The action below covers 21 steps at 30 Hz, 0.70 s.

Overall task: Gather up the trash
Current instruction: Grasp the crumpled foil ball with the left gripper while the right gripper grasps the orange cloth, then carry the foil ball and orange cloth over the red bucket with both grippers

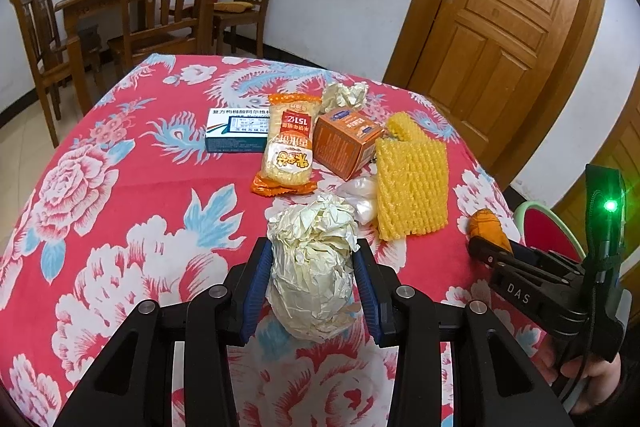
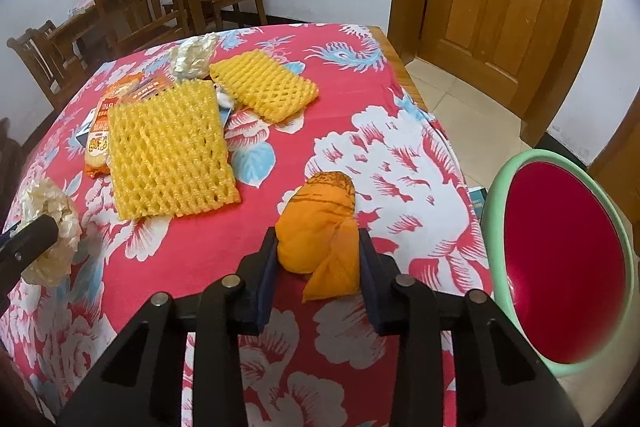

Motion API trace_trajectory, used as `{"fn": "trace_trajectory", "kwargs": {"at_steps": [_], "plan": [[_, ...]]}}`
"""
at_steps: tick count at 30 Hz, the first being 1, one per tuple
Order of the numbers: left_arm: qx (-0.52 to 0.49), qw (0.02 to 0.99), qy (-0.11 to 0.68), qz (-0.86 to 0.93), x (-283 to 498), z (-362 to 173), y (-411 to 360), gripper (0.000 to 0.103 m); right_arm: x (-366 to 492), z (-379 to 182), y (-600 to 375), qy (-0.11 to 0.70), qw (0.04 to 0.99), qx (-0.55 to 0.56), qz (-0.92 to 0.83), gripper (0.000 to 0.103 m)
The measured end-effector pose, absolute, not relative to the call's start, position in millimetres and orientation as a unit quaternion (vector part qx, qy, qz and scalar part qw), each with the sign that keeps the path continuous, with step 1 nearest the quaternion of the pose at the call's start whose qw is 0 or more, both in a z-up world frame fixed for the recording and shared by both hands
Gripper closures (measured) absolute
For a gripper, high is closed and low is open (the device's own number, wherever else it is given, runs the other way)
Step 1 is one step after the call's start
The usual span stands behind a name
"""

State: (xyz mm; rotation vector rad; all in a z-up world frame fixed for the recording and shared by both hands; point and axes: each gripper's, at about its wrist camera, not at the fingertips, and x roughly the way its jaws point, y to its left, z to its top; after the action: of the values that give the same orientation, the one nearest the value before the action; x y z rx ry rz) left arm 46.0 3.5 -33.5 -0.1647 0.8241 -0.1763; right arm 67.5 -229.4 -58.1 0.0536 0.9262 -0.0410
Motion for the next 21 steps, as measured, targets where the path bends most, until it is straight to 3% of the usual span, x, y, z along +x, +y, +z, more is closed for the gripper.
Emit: {"fn": "trace_trajectory", "kwargs": {"at_steps": [21], "plan": [[-0.075,0.920,0.372,-0.094,39.6,-4.1,-1.7,0.061,39.3,-1.4,-248.3,0.385,0.921,0.050,-0.014,0.065]]}}
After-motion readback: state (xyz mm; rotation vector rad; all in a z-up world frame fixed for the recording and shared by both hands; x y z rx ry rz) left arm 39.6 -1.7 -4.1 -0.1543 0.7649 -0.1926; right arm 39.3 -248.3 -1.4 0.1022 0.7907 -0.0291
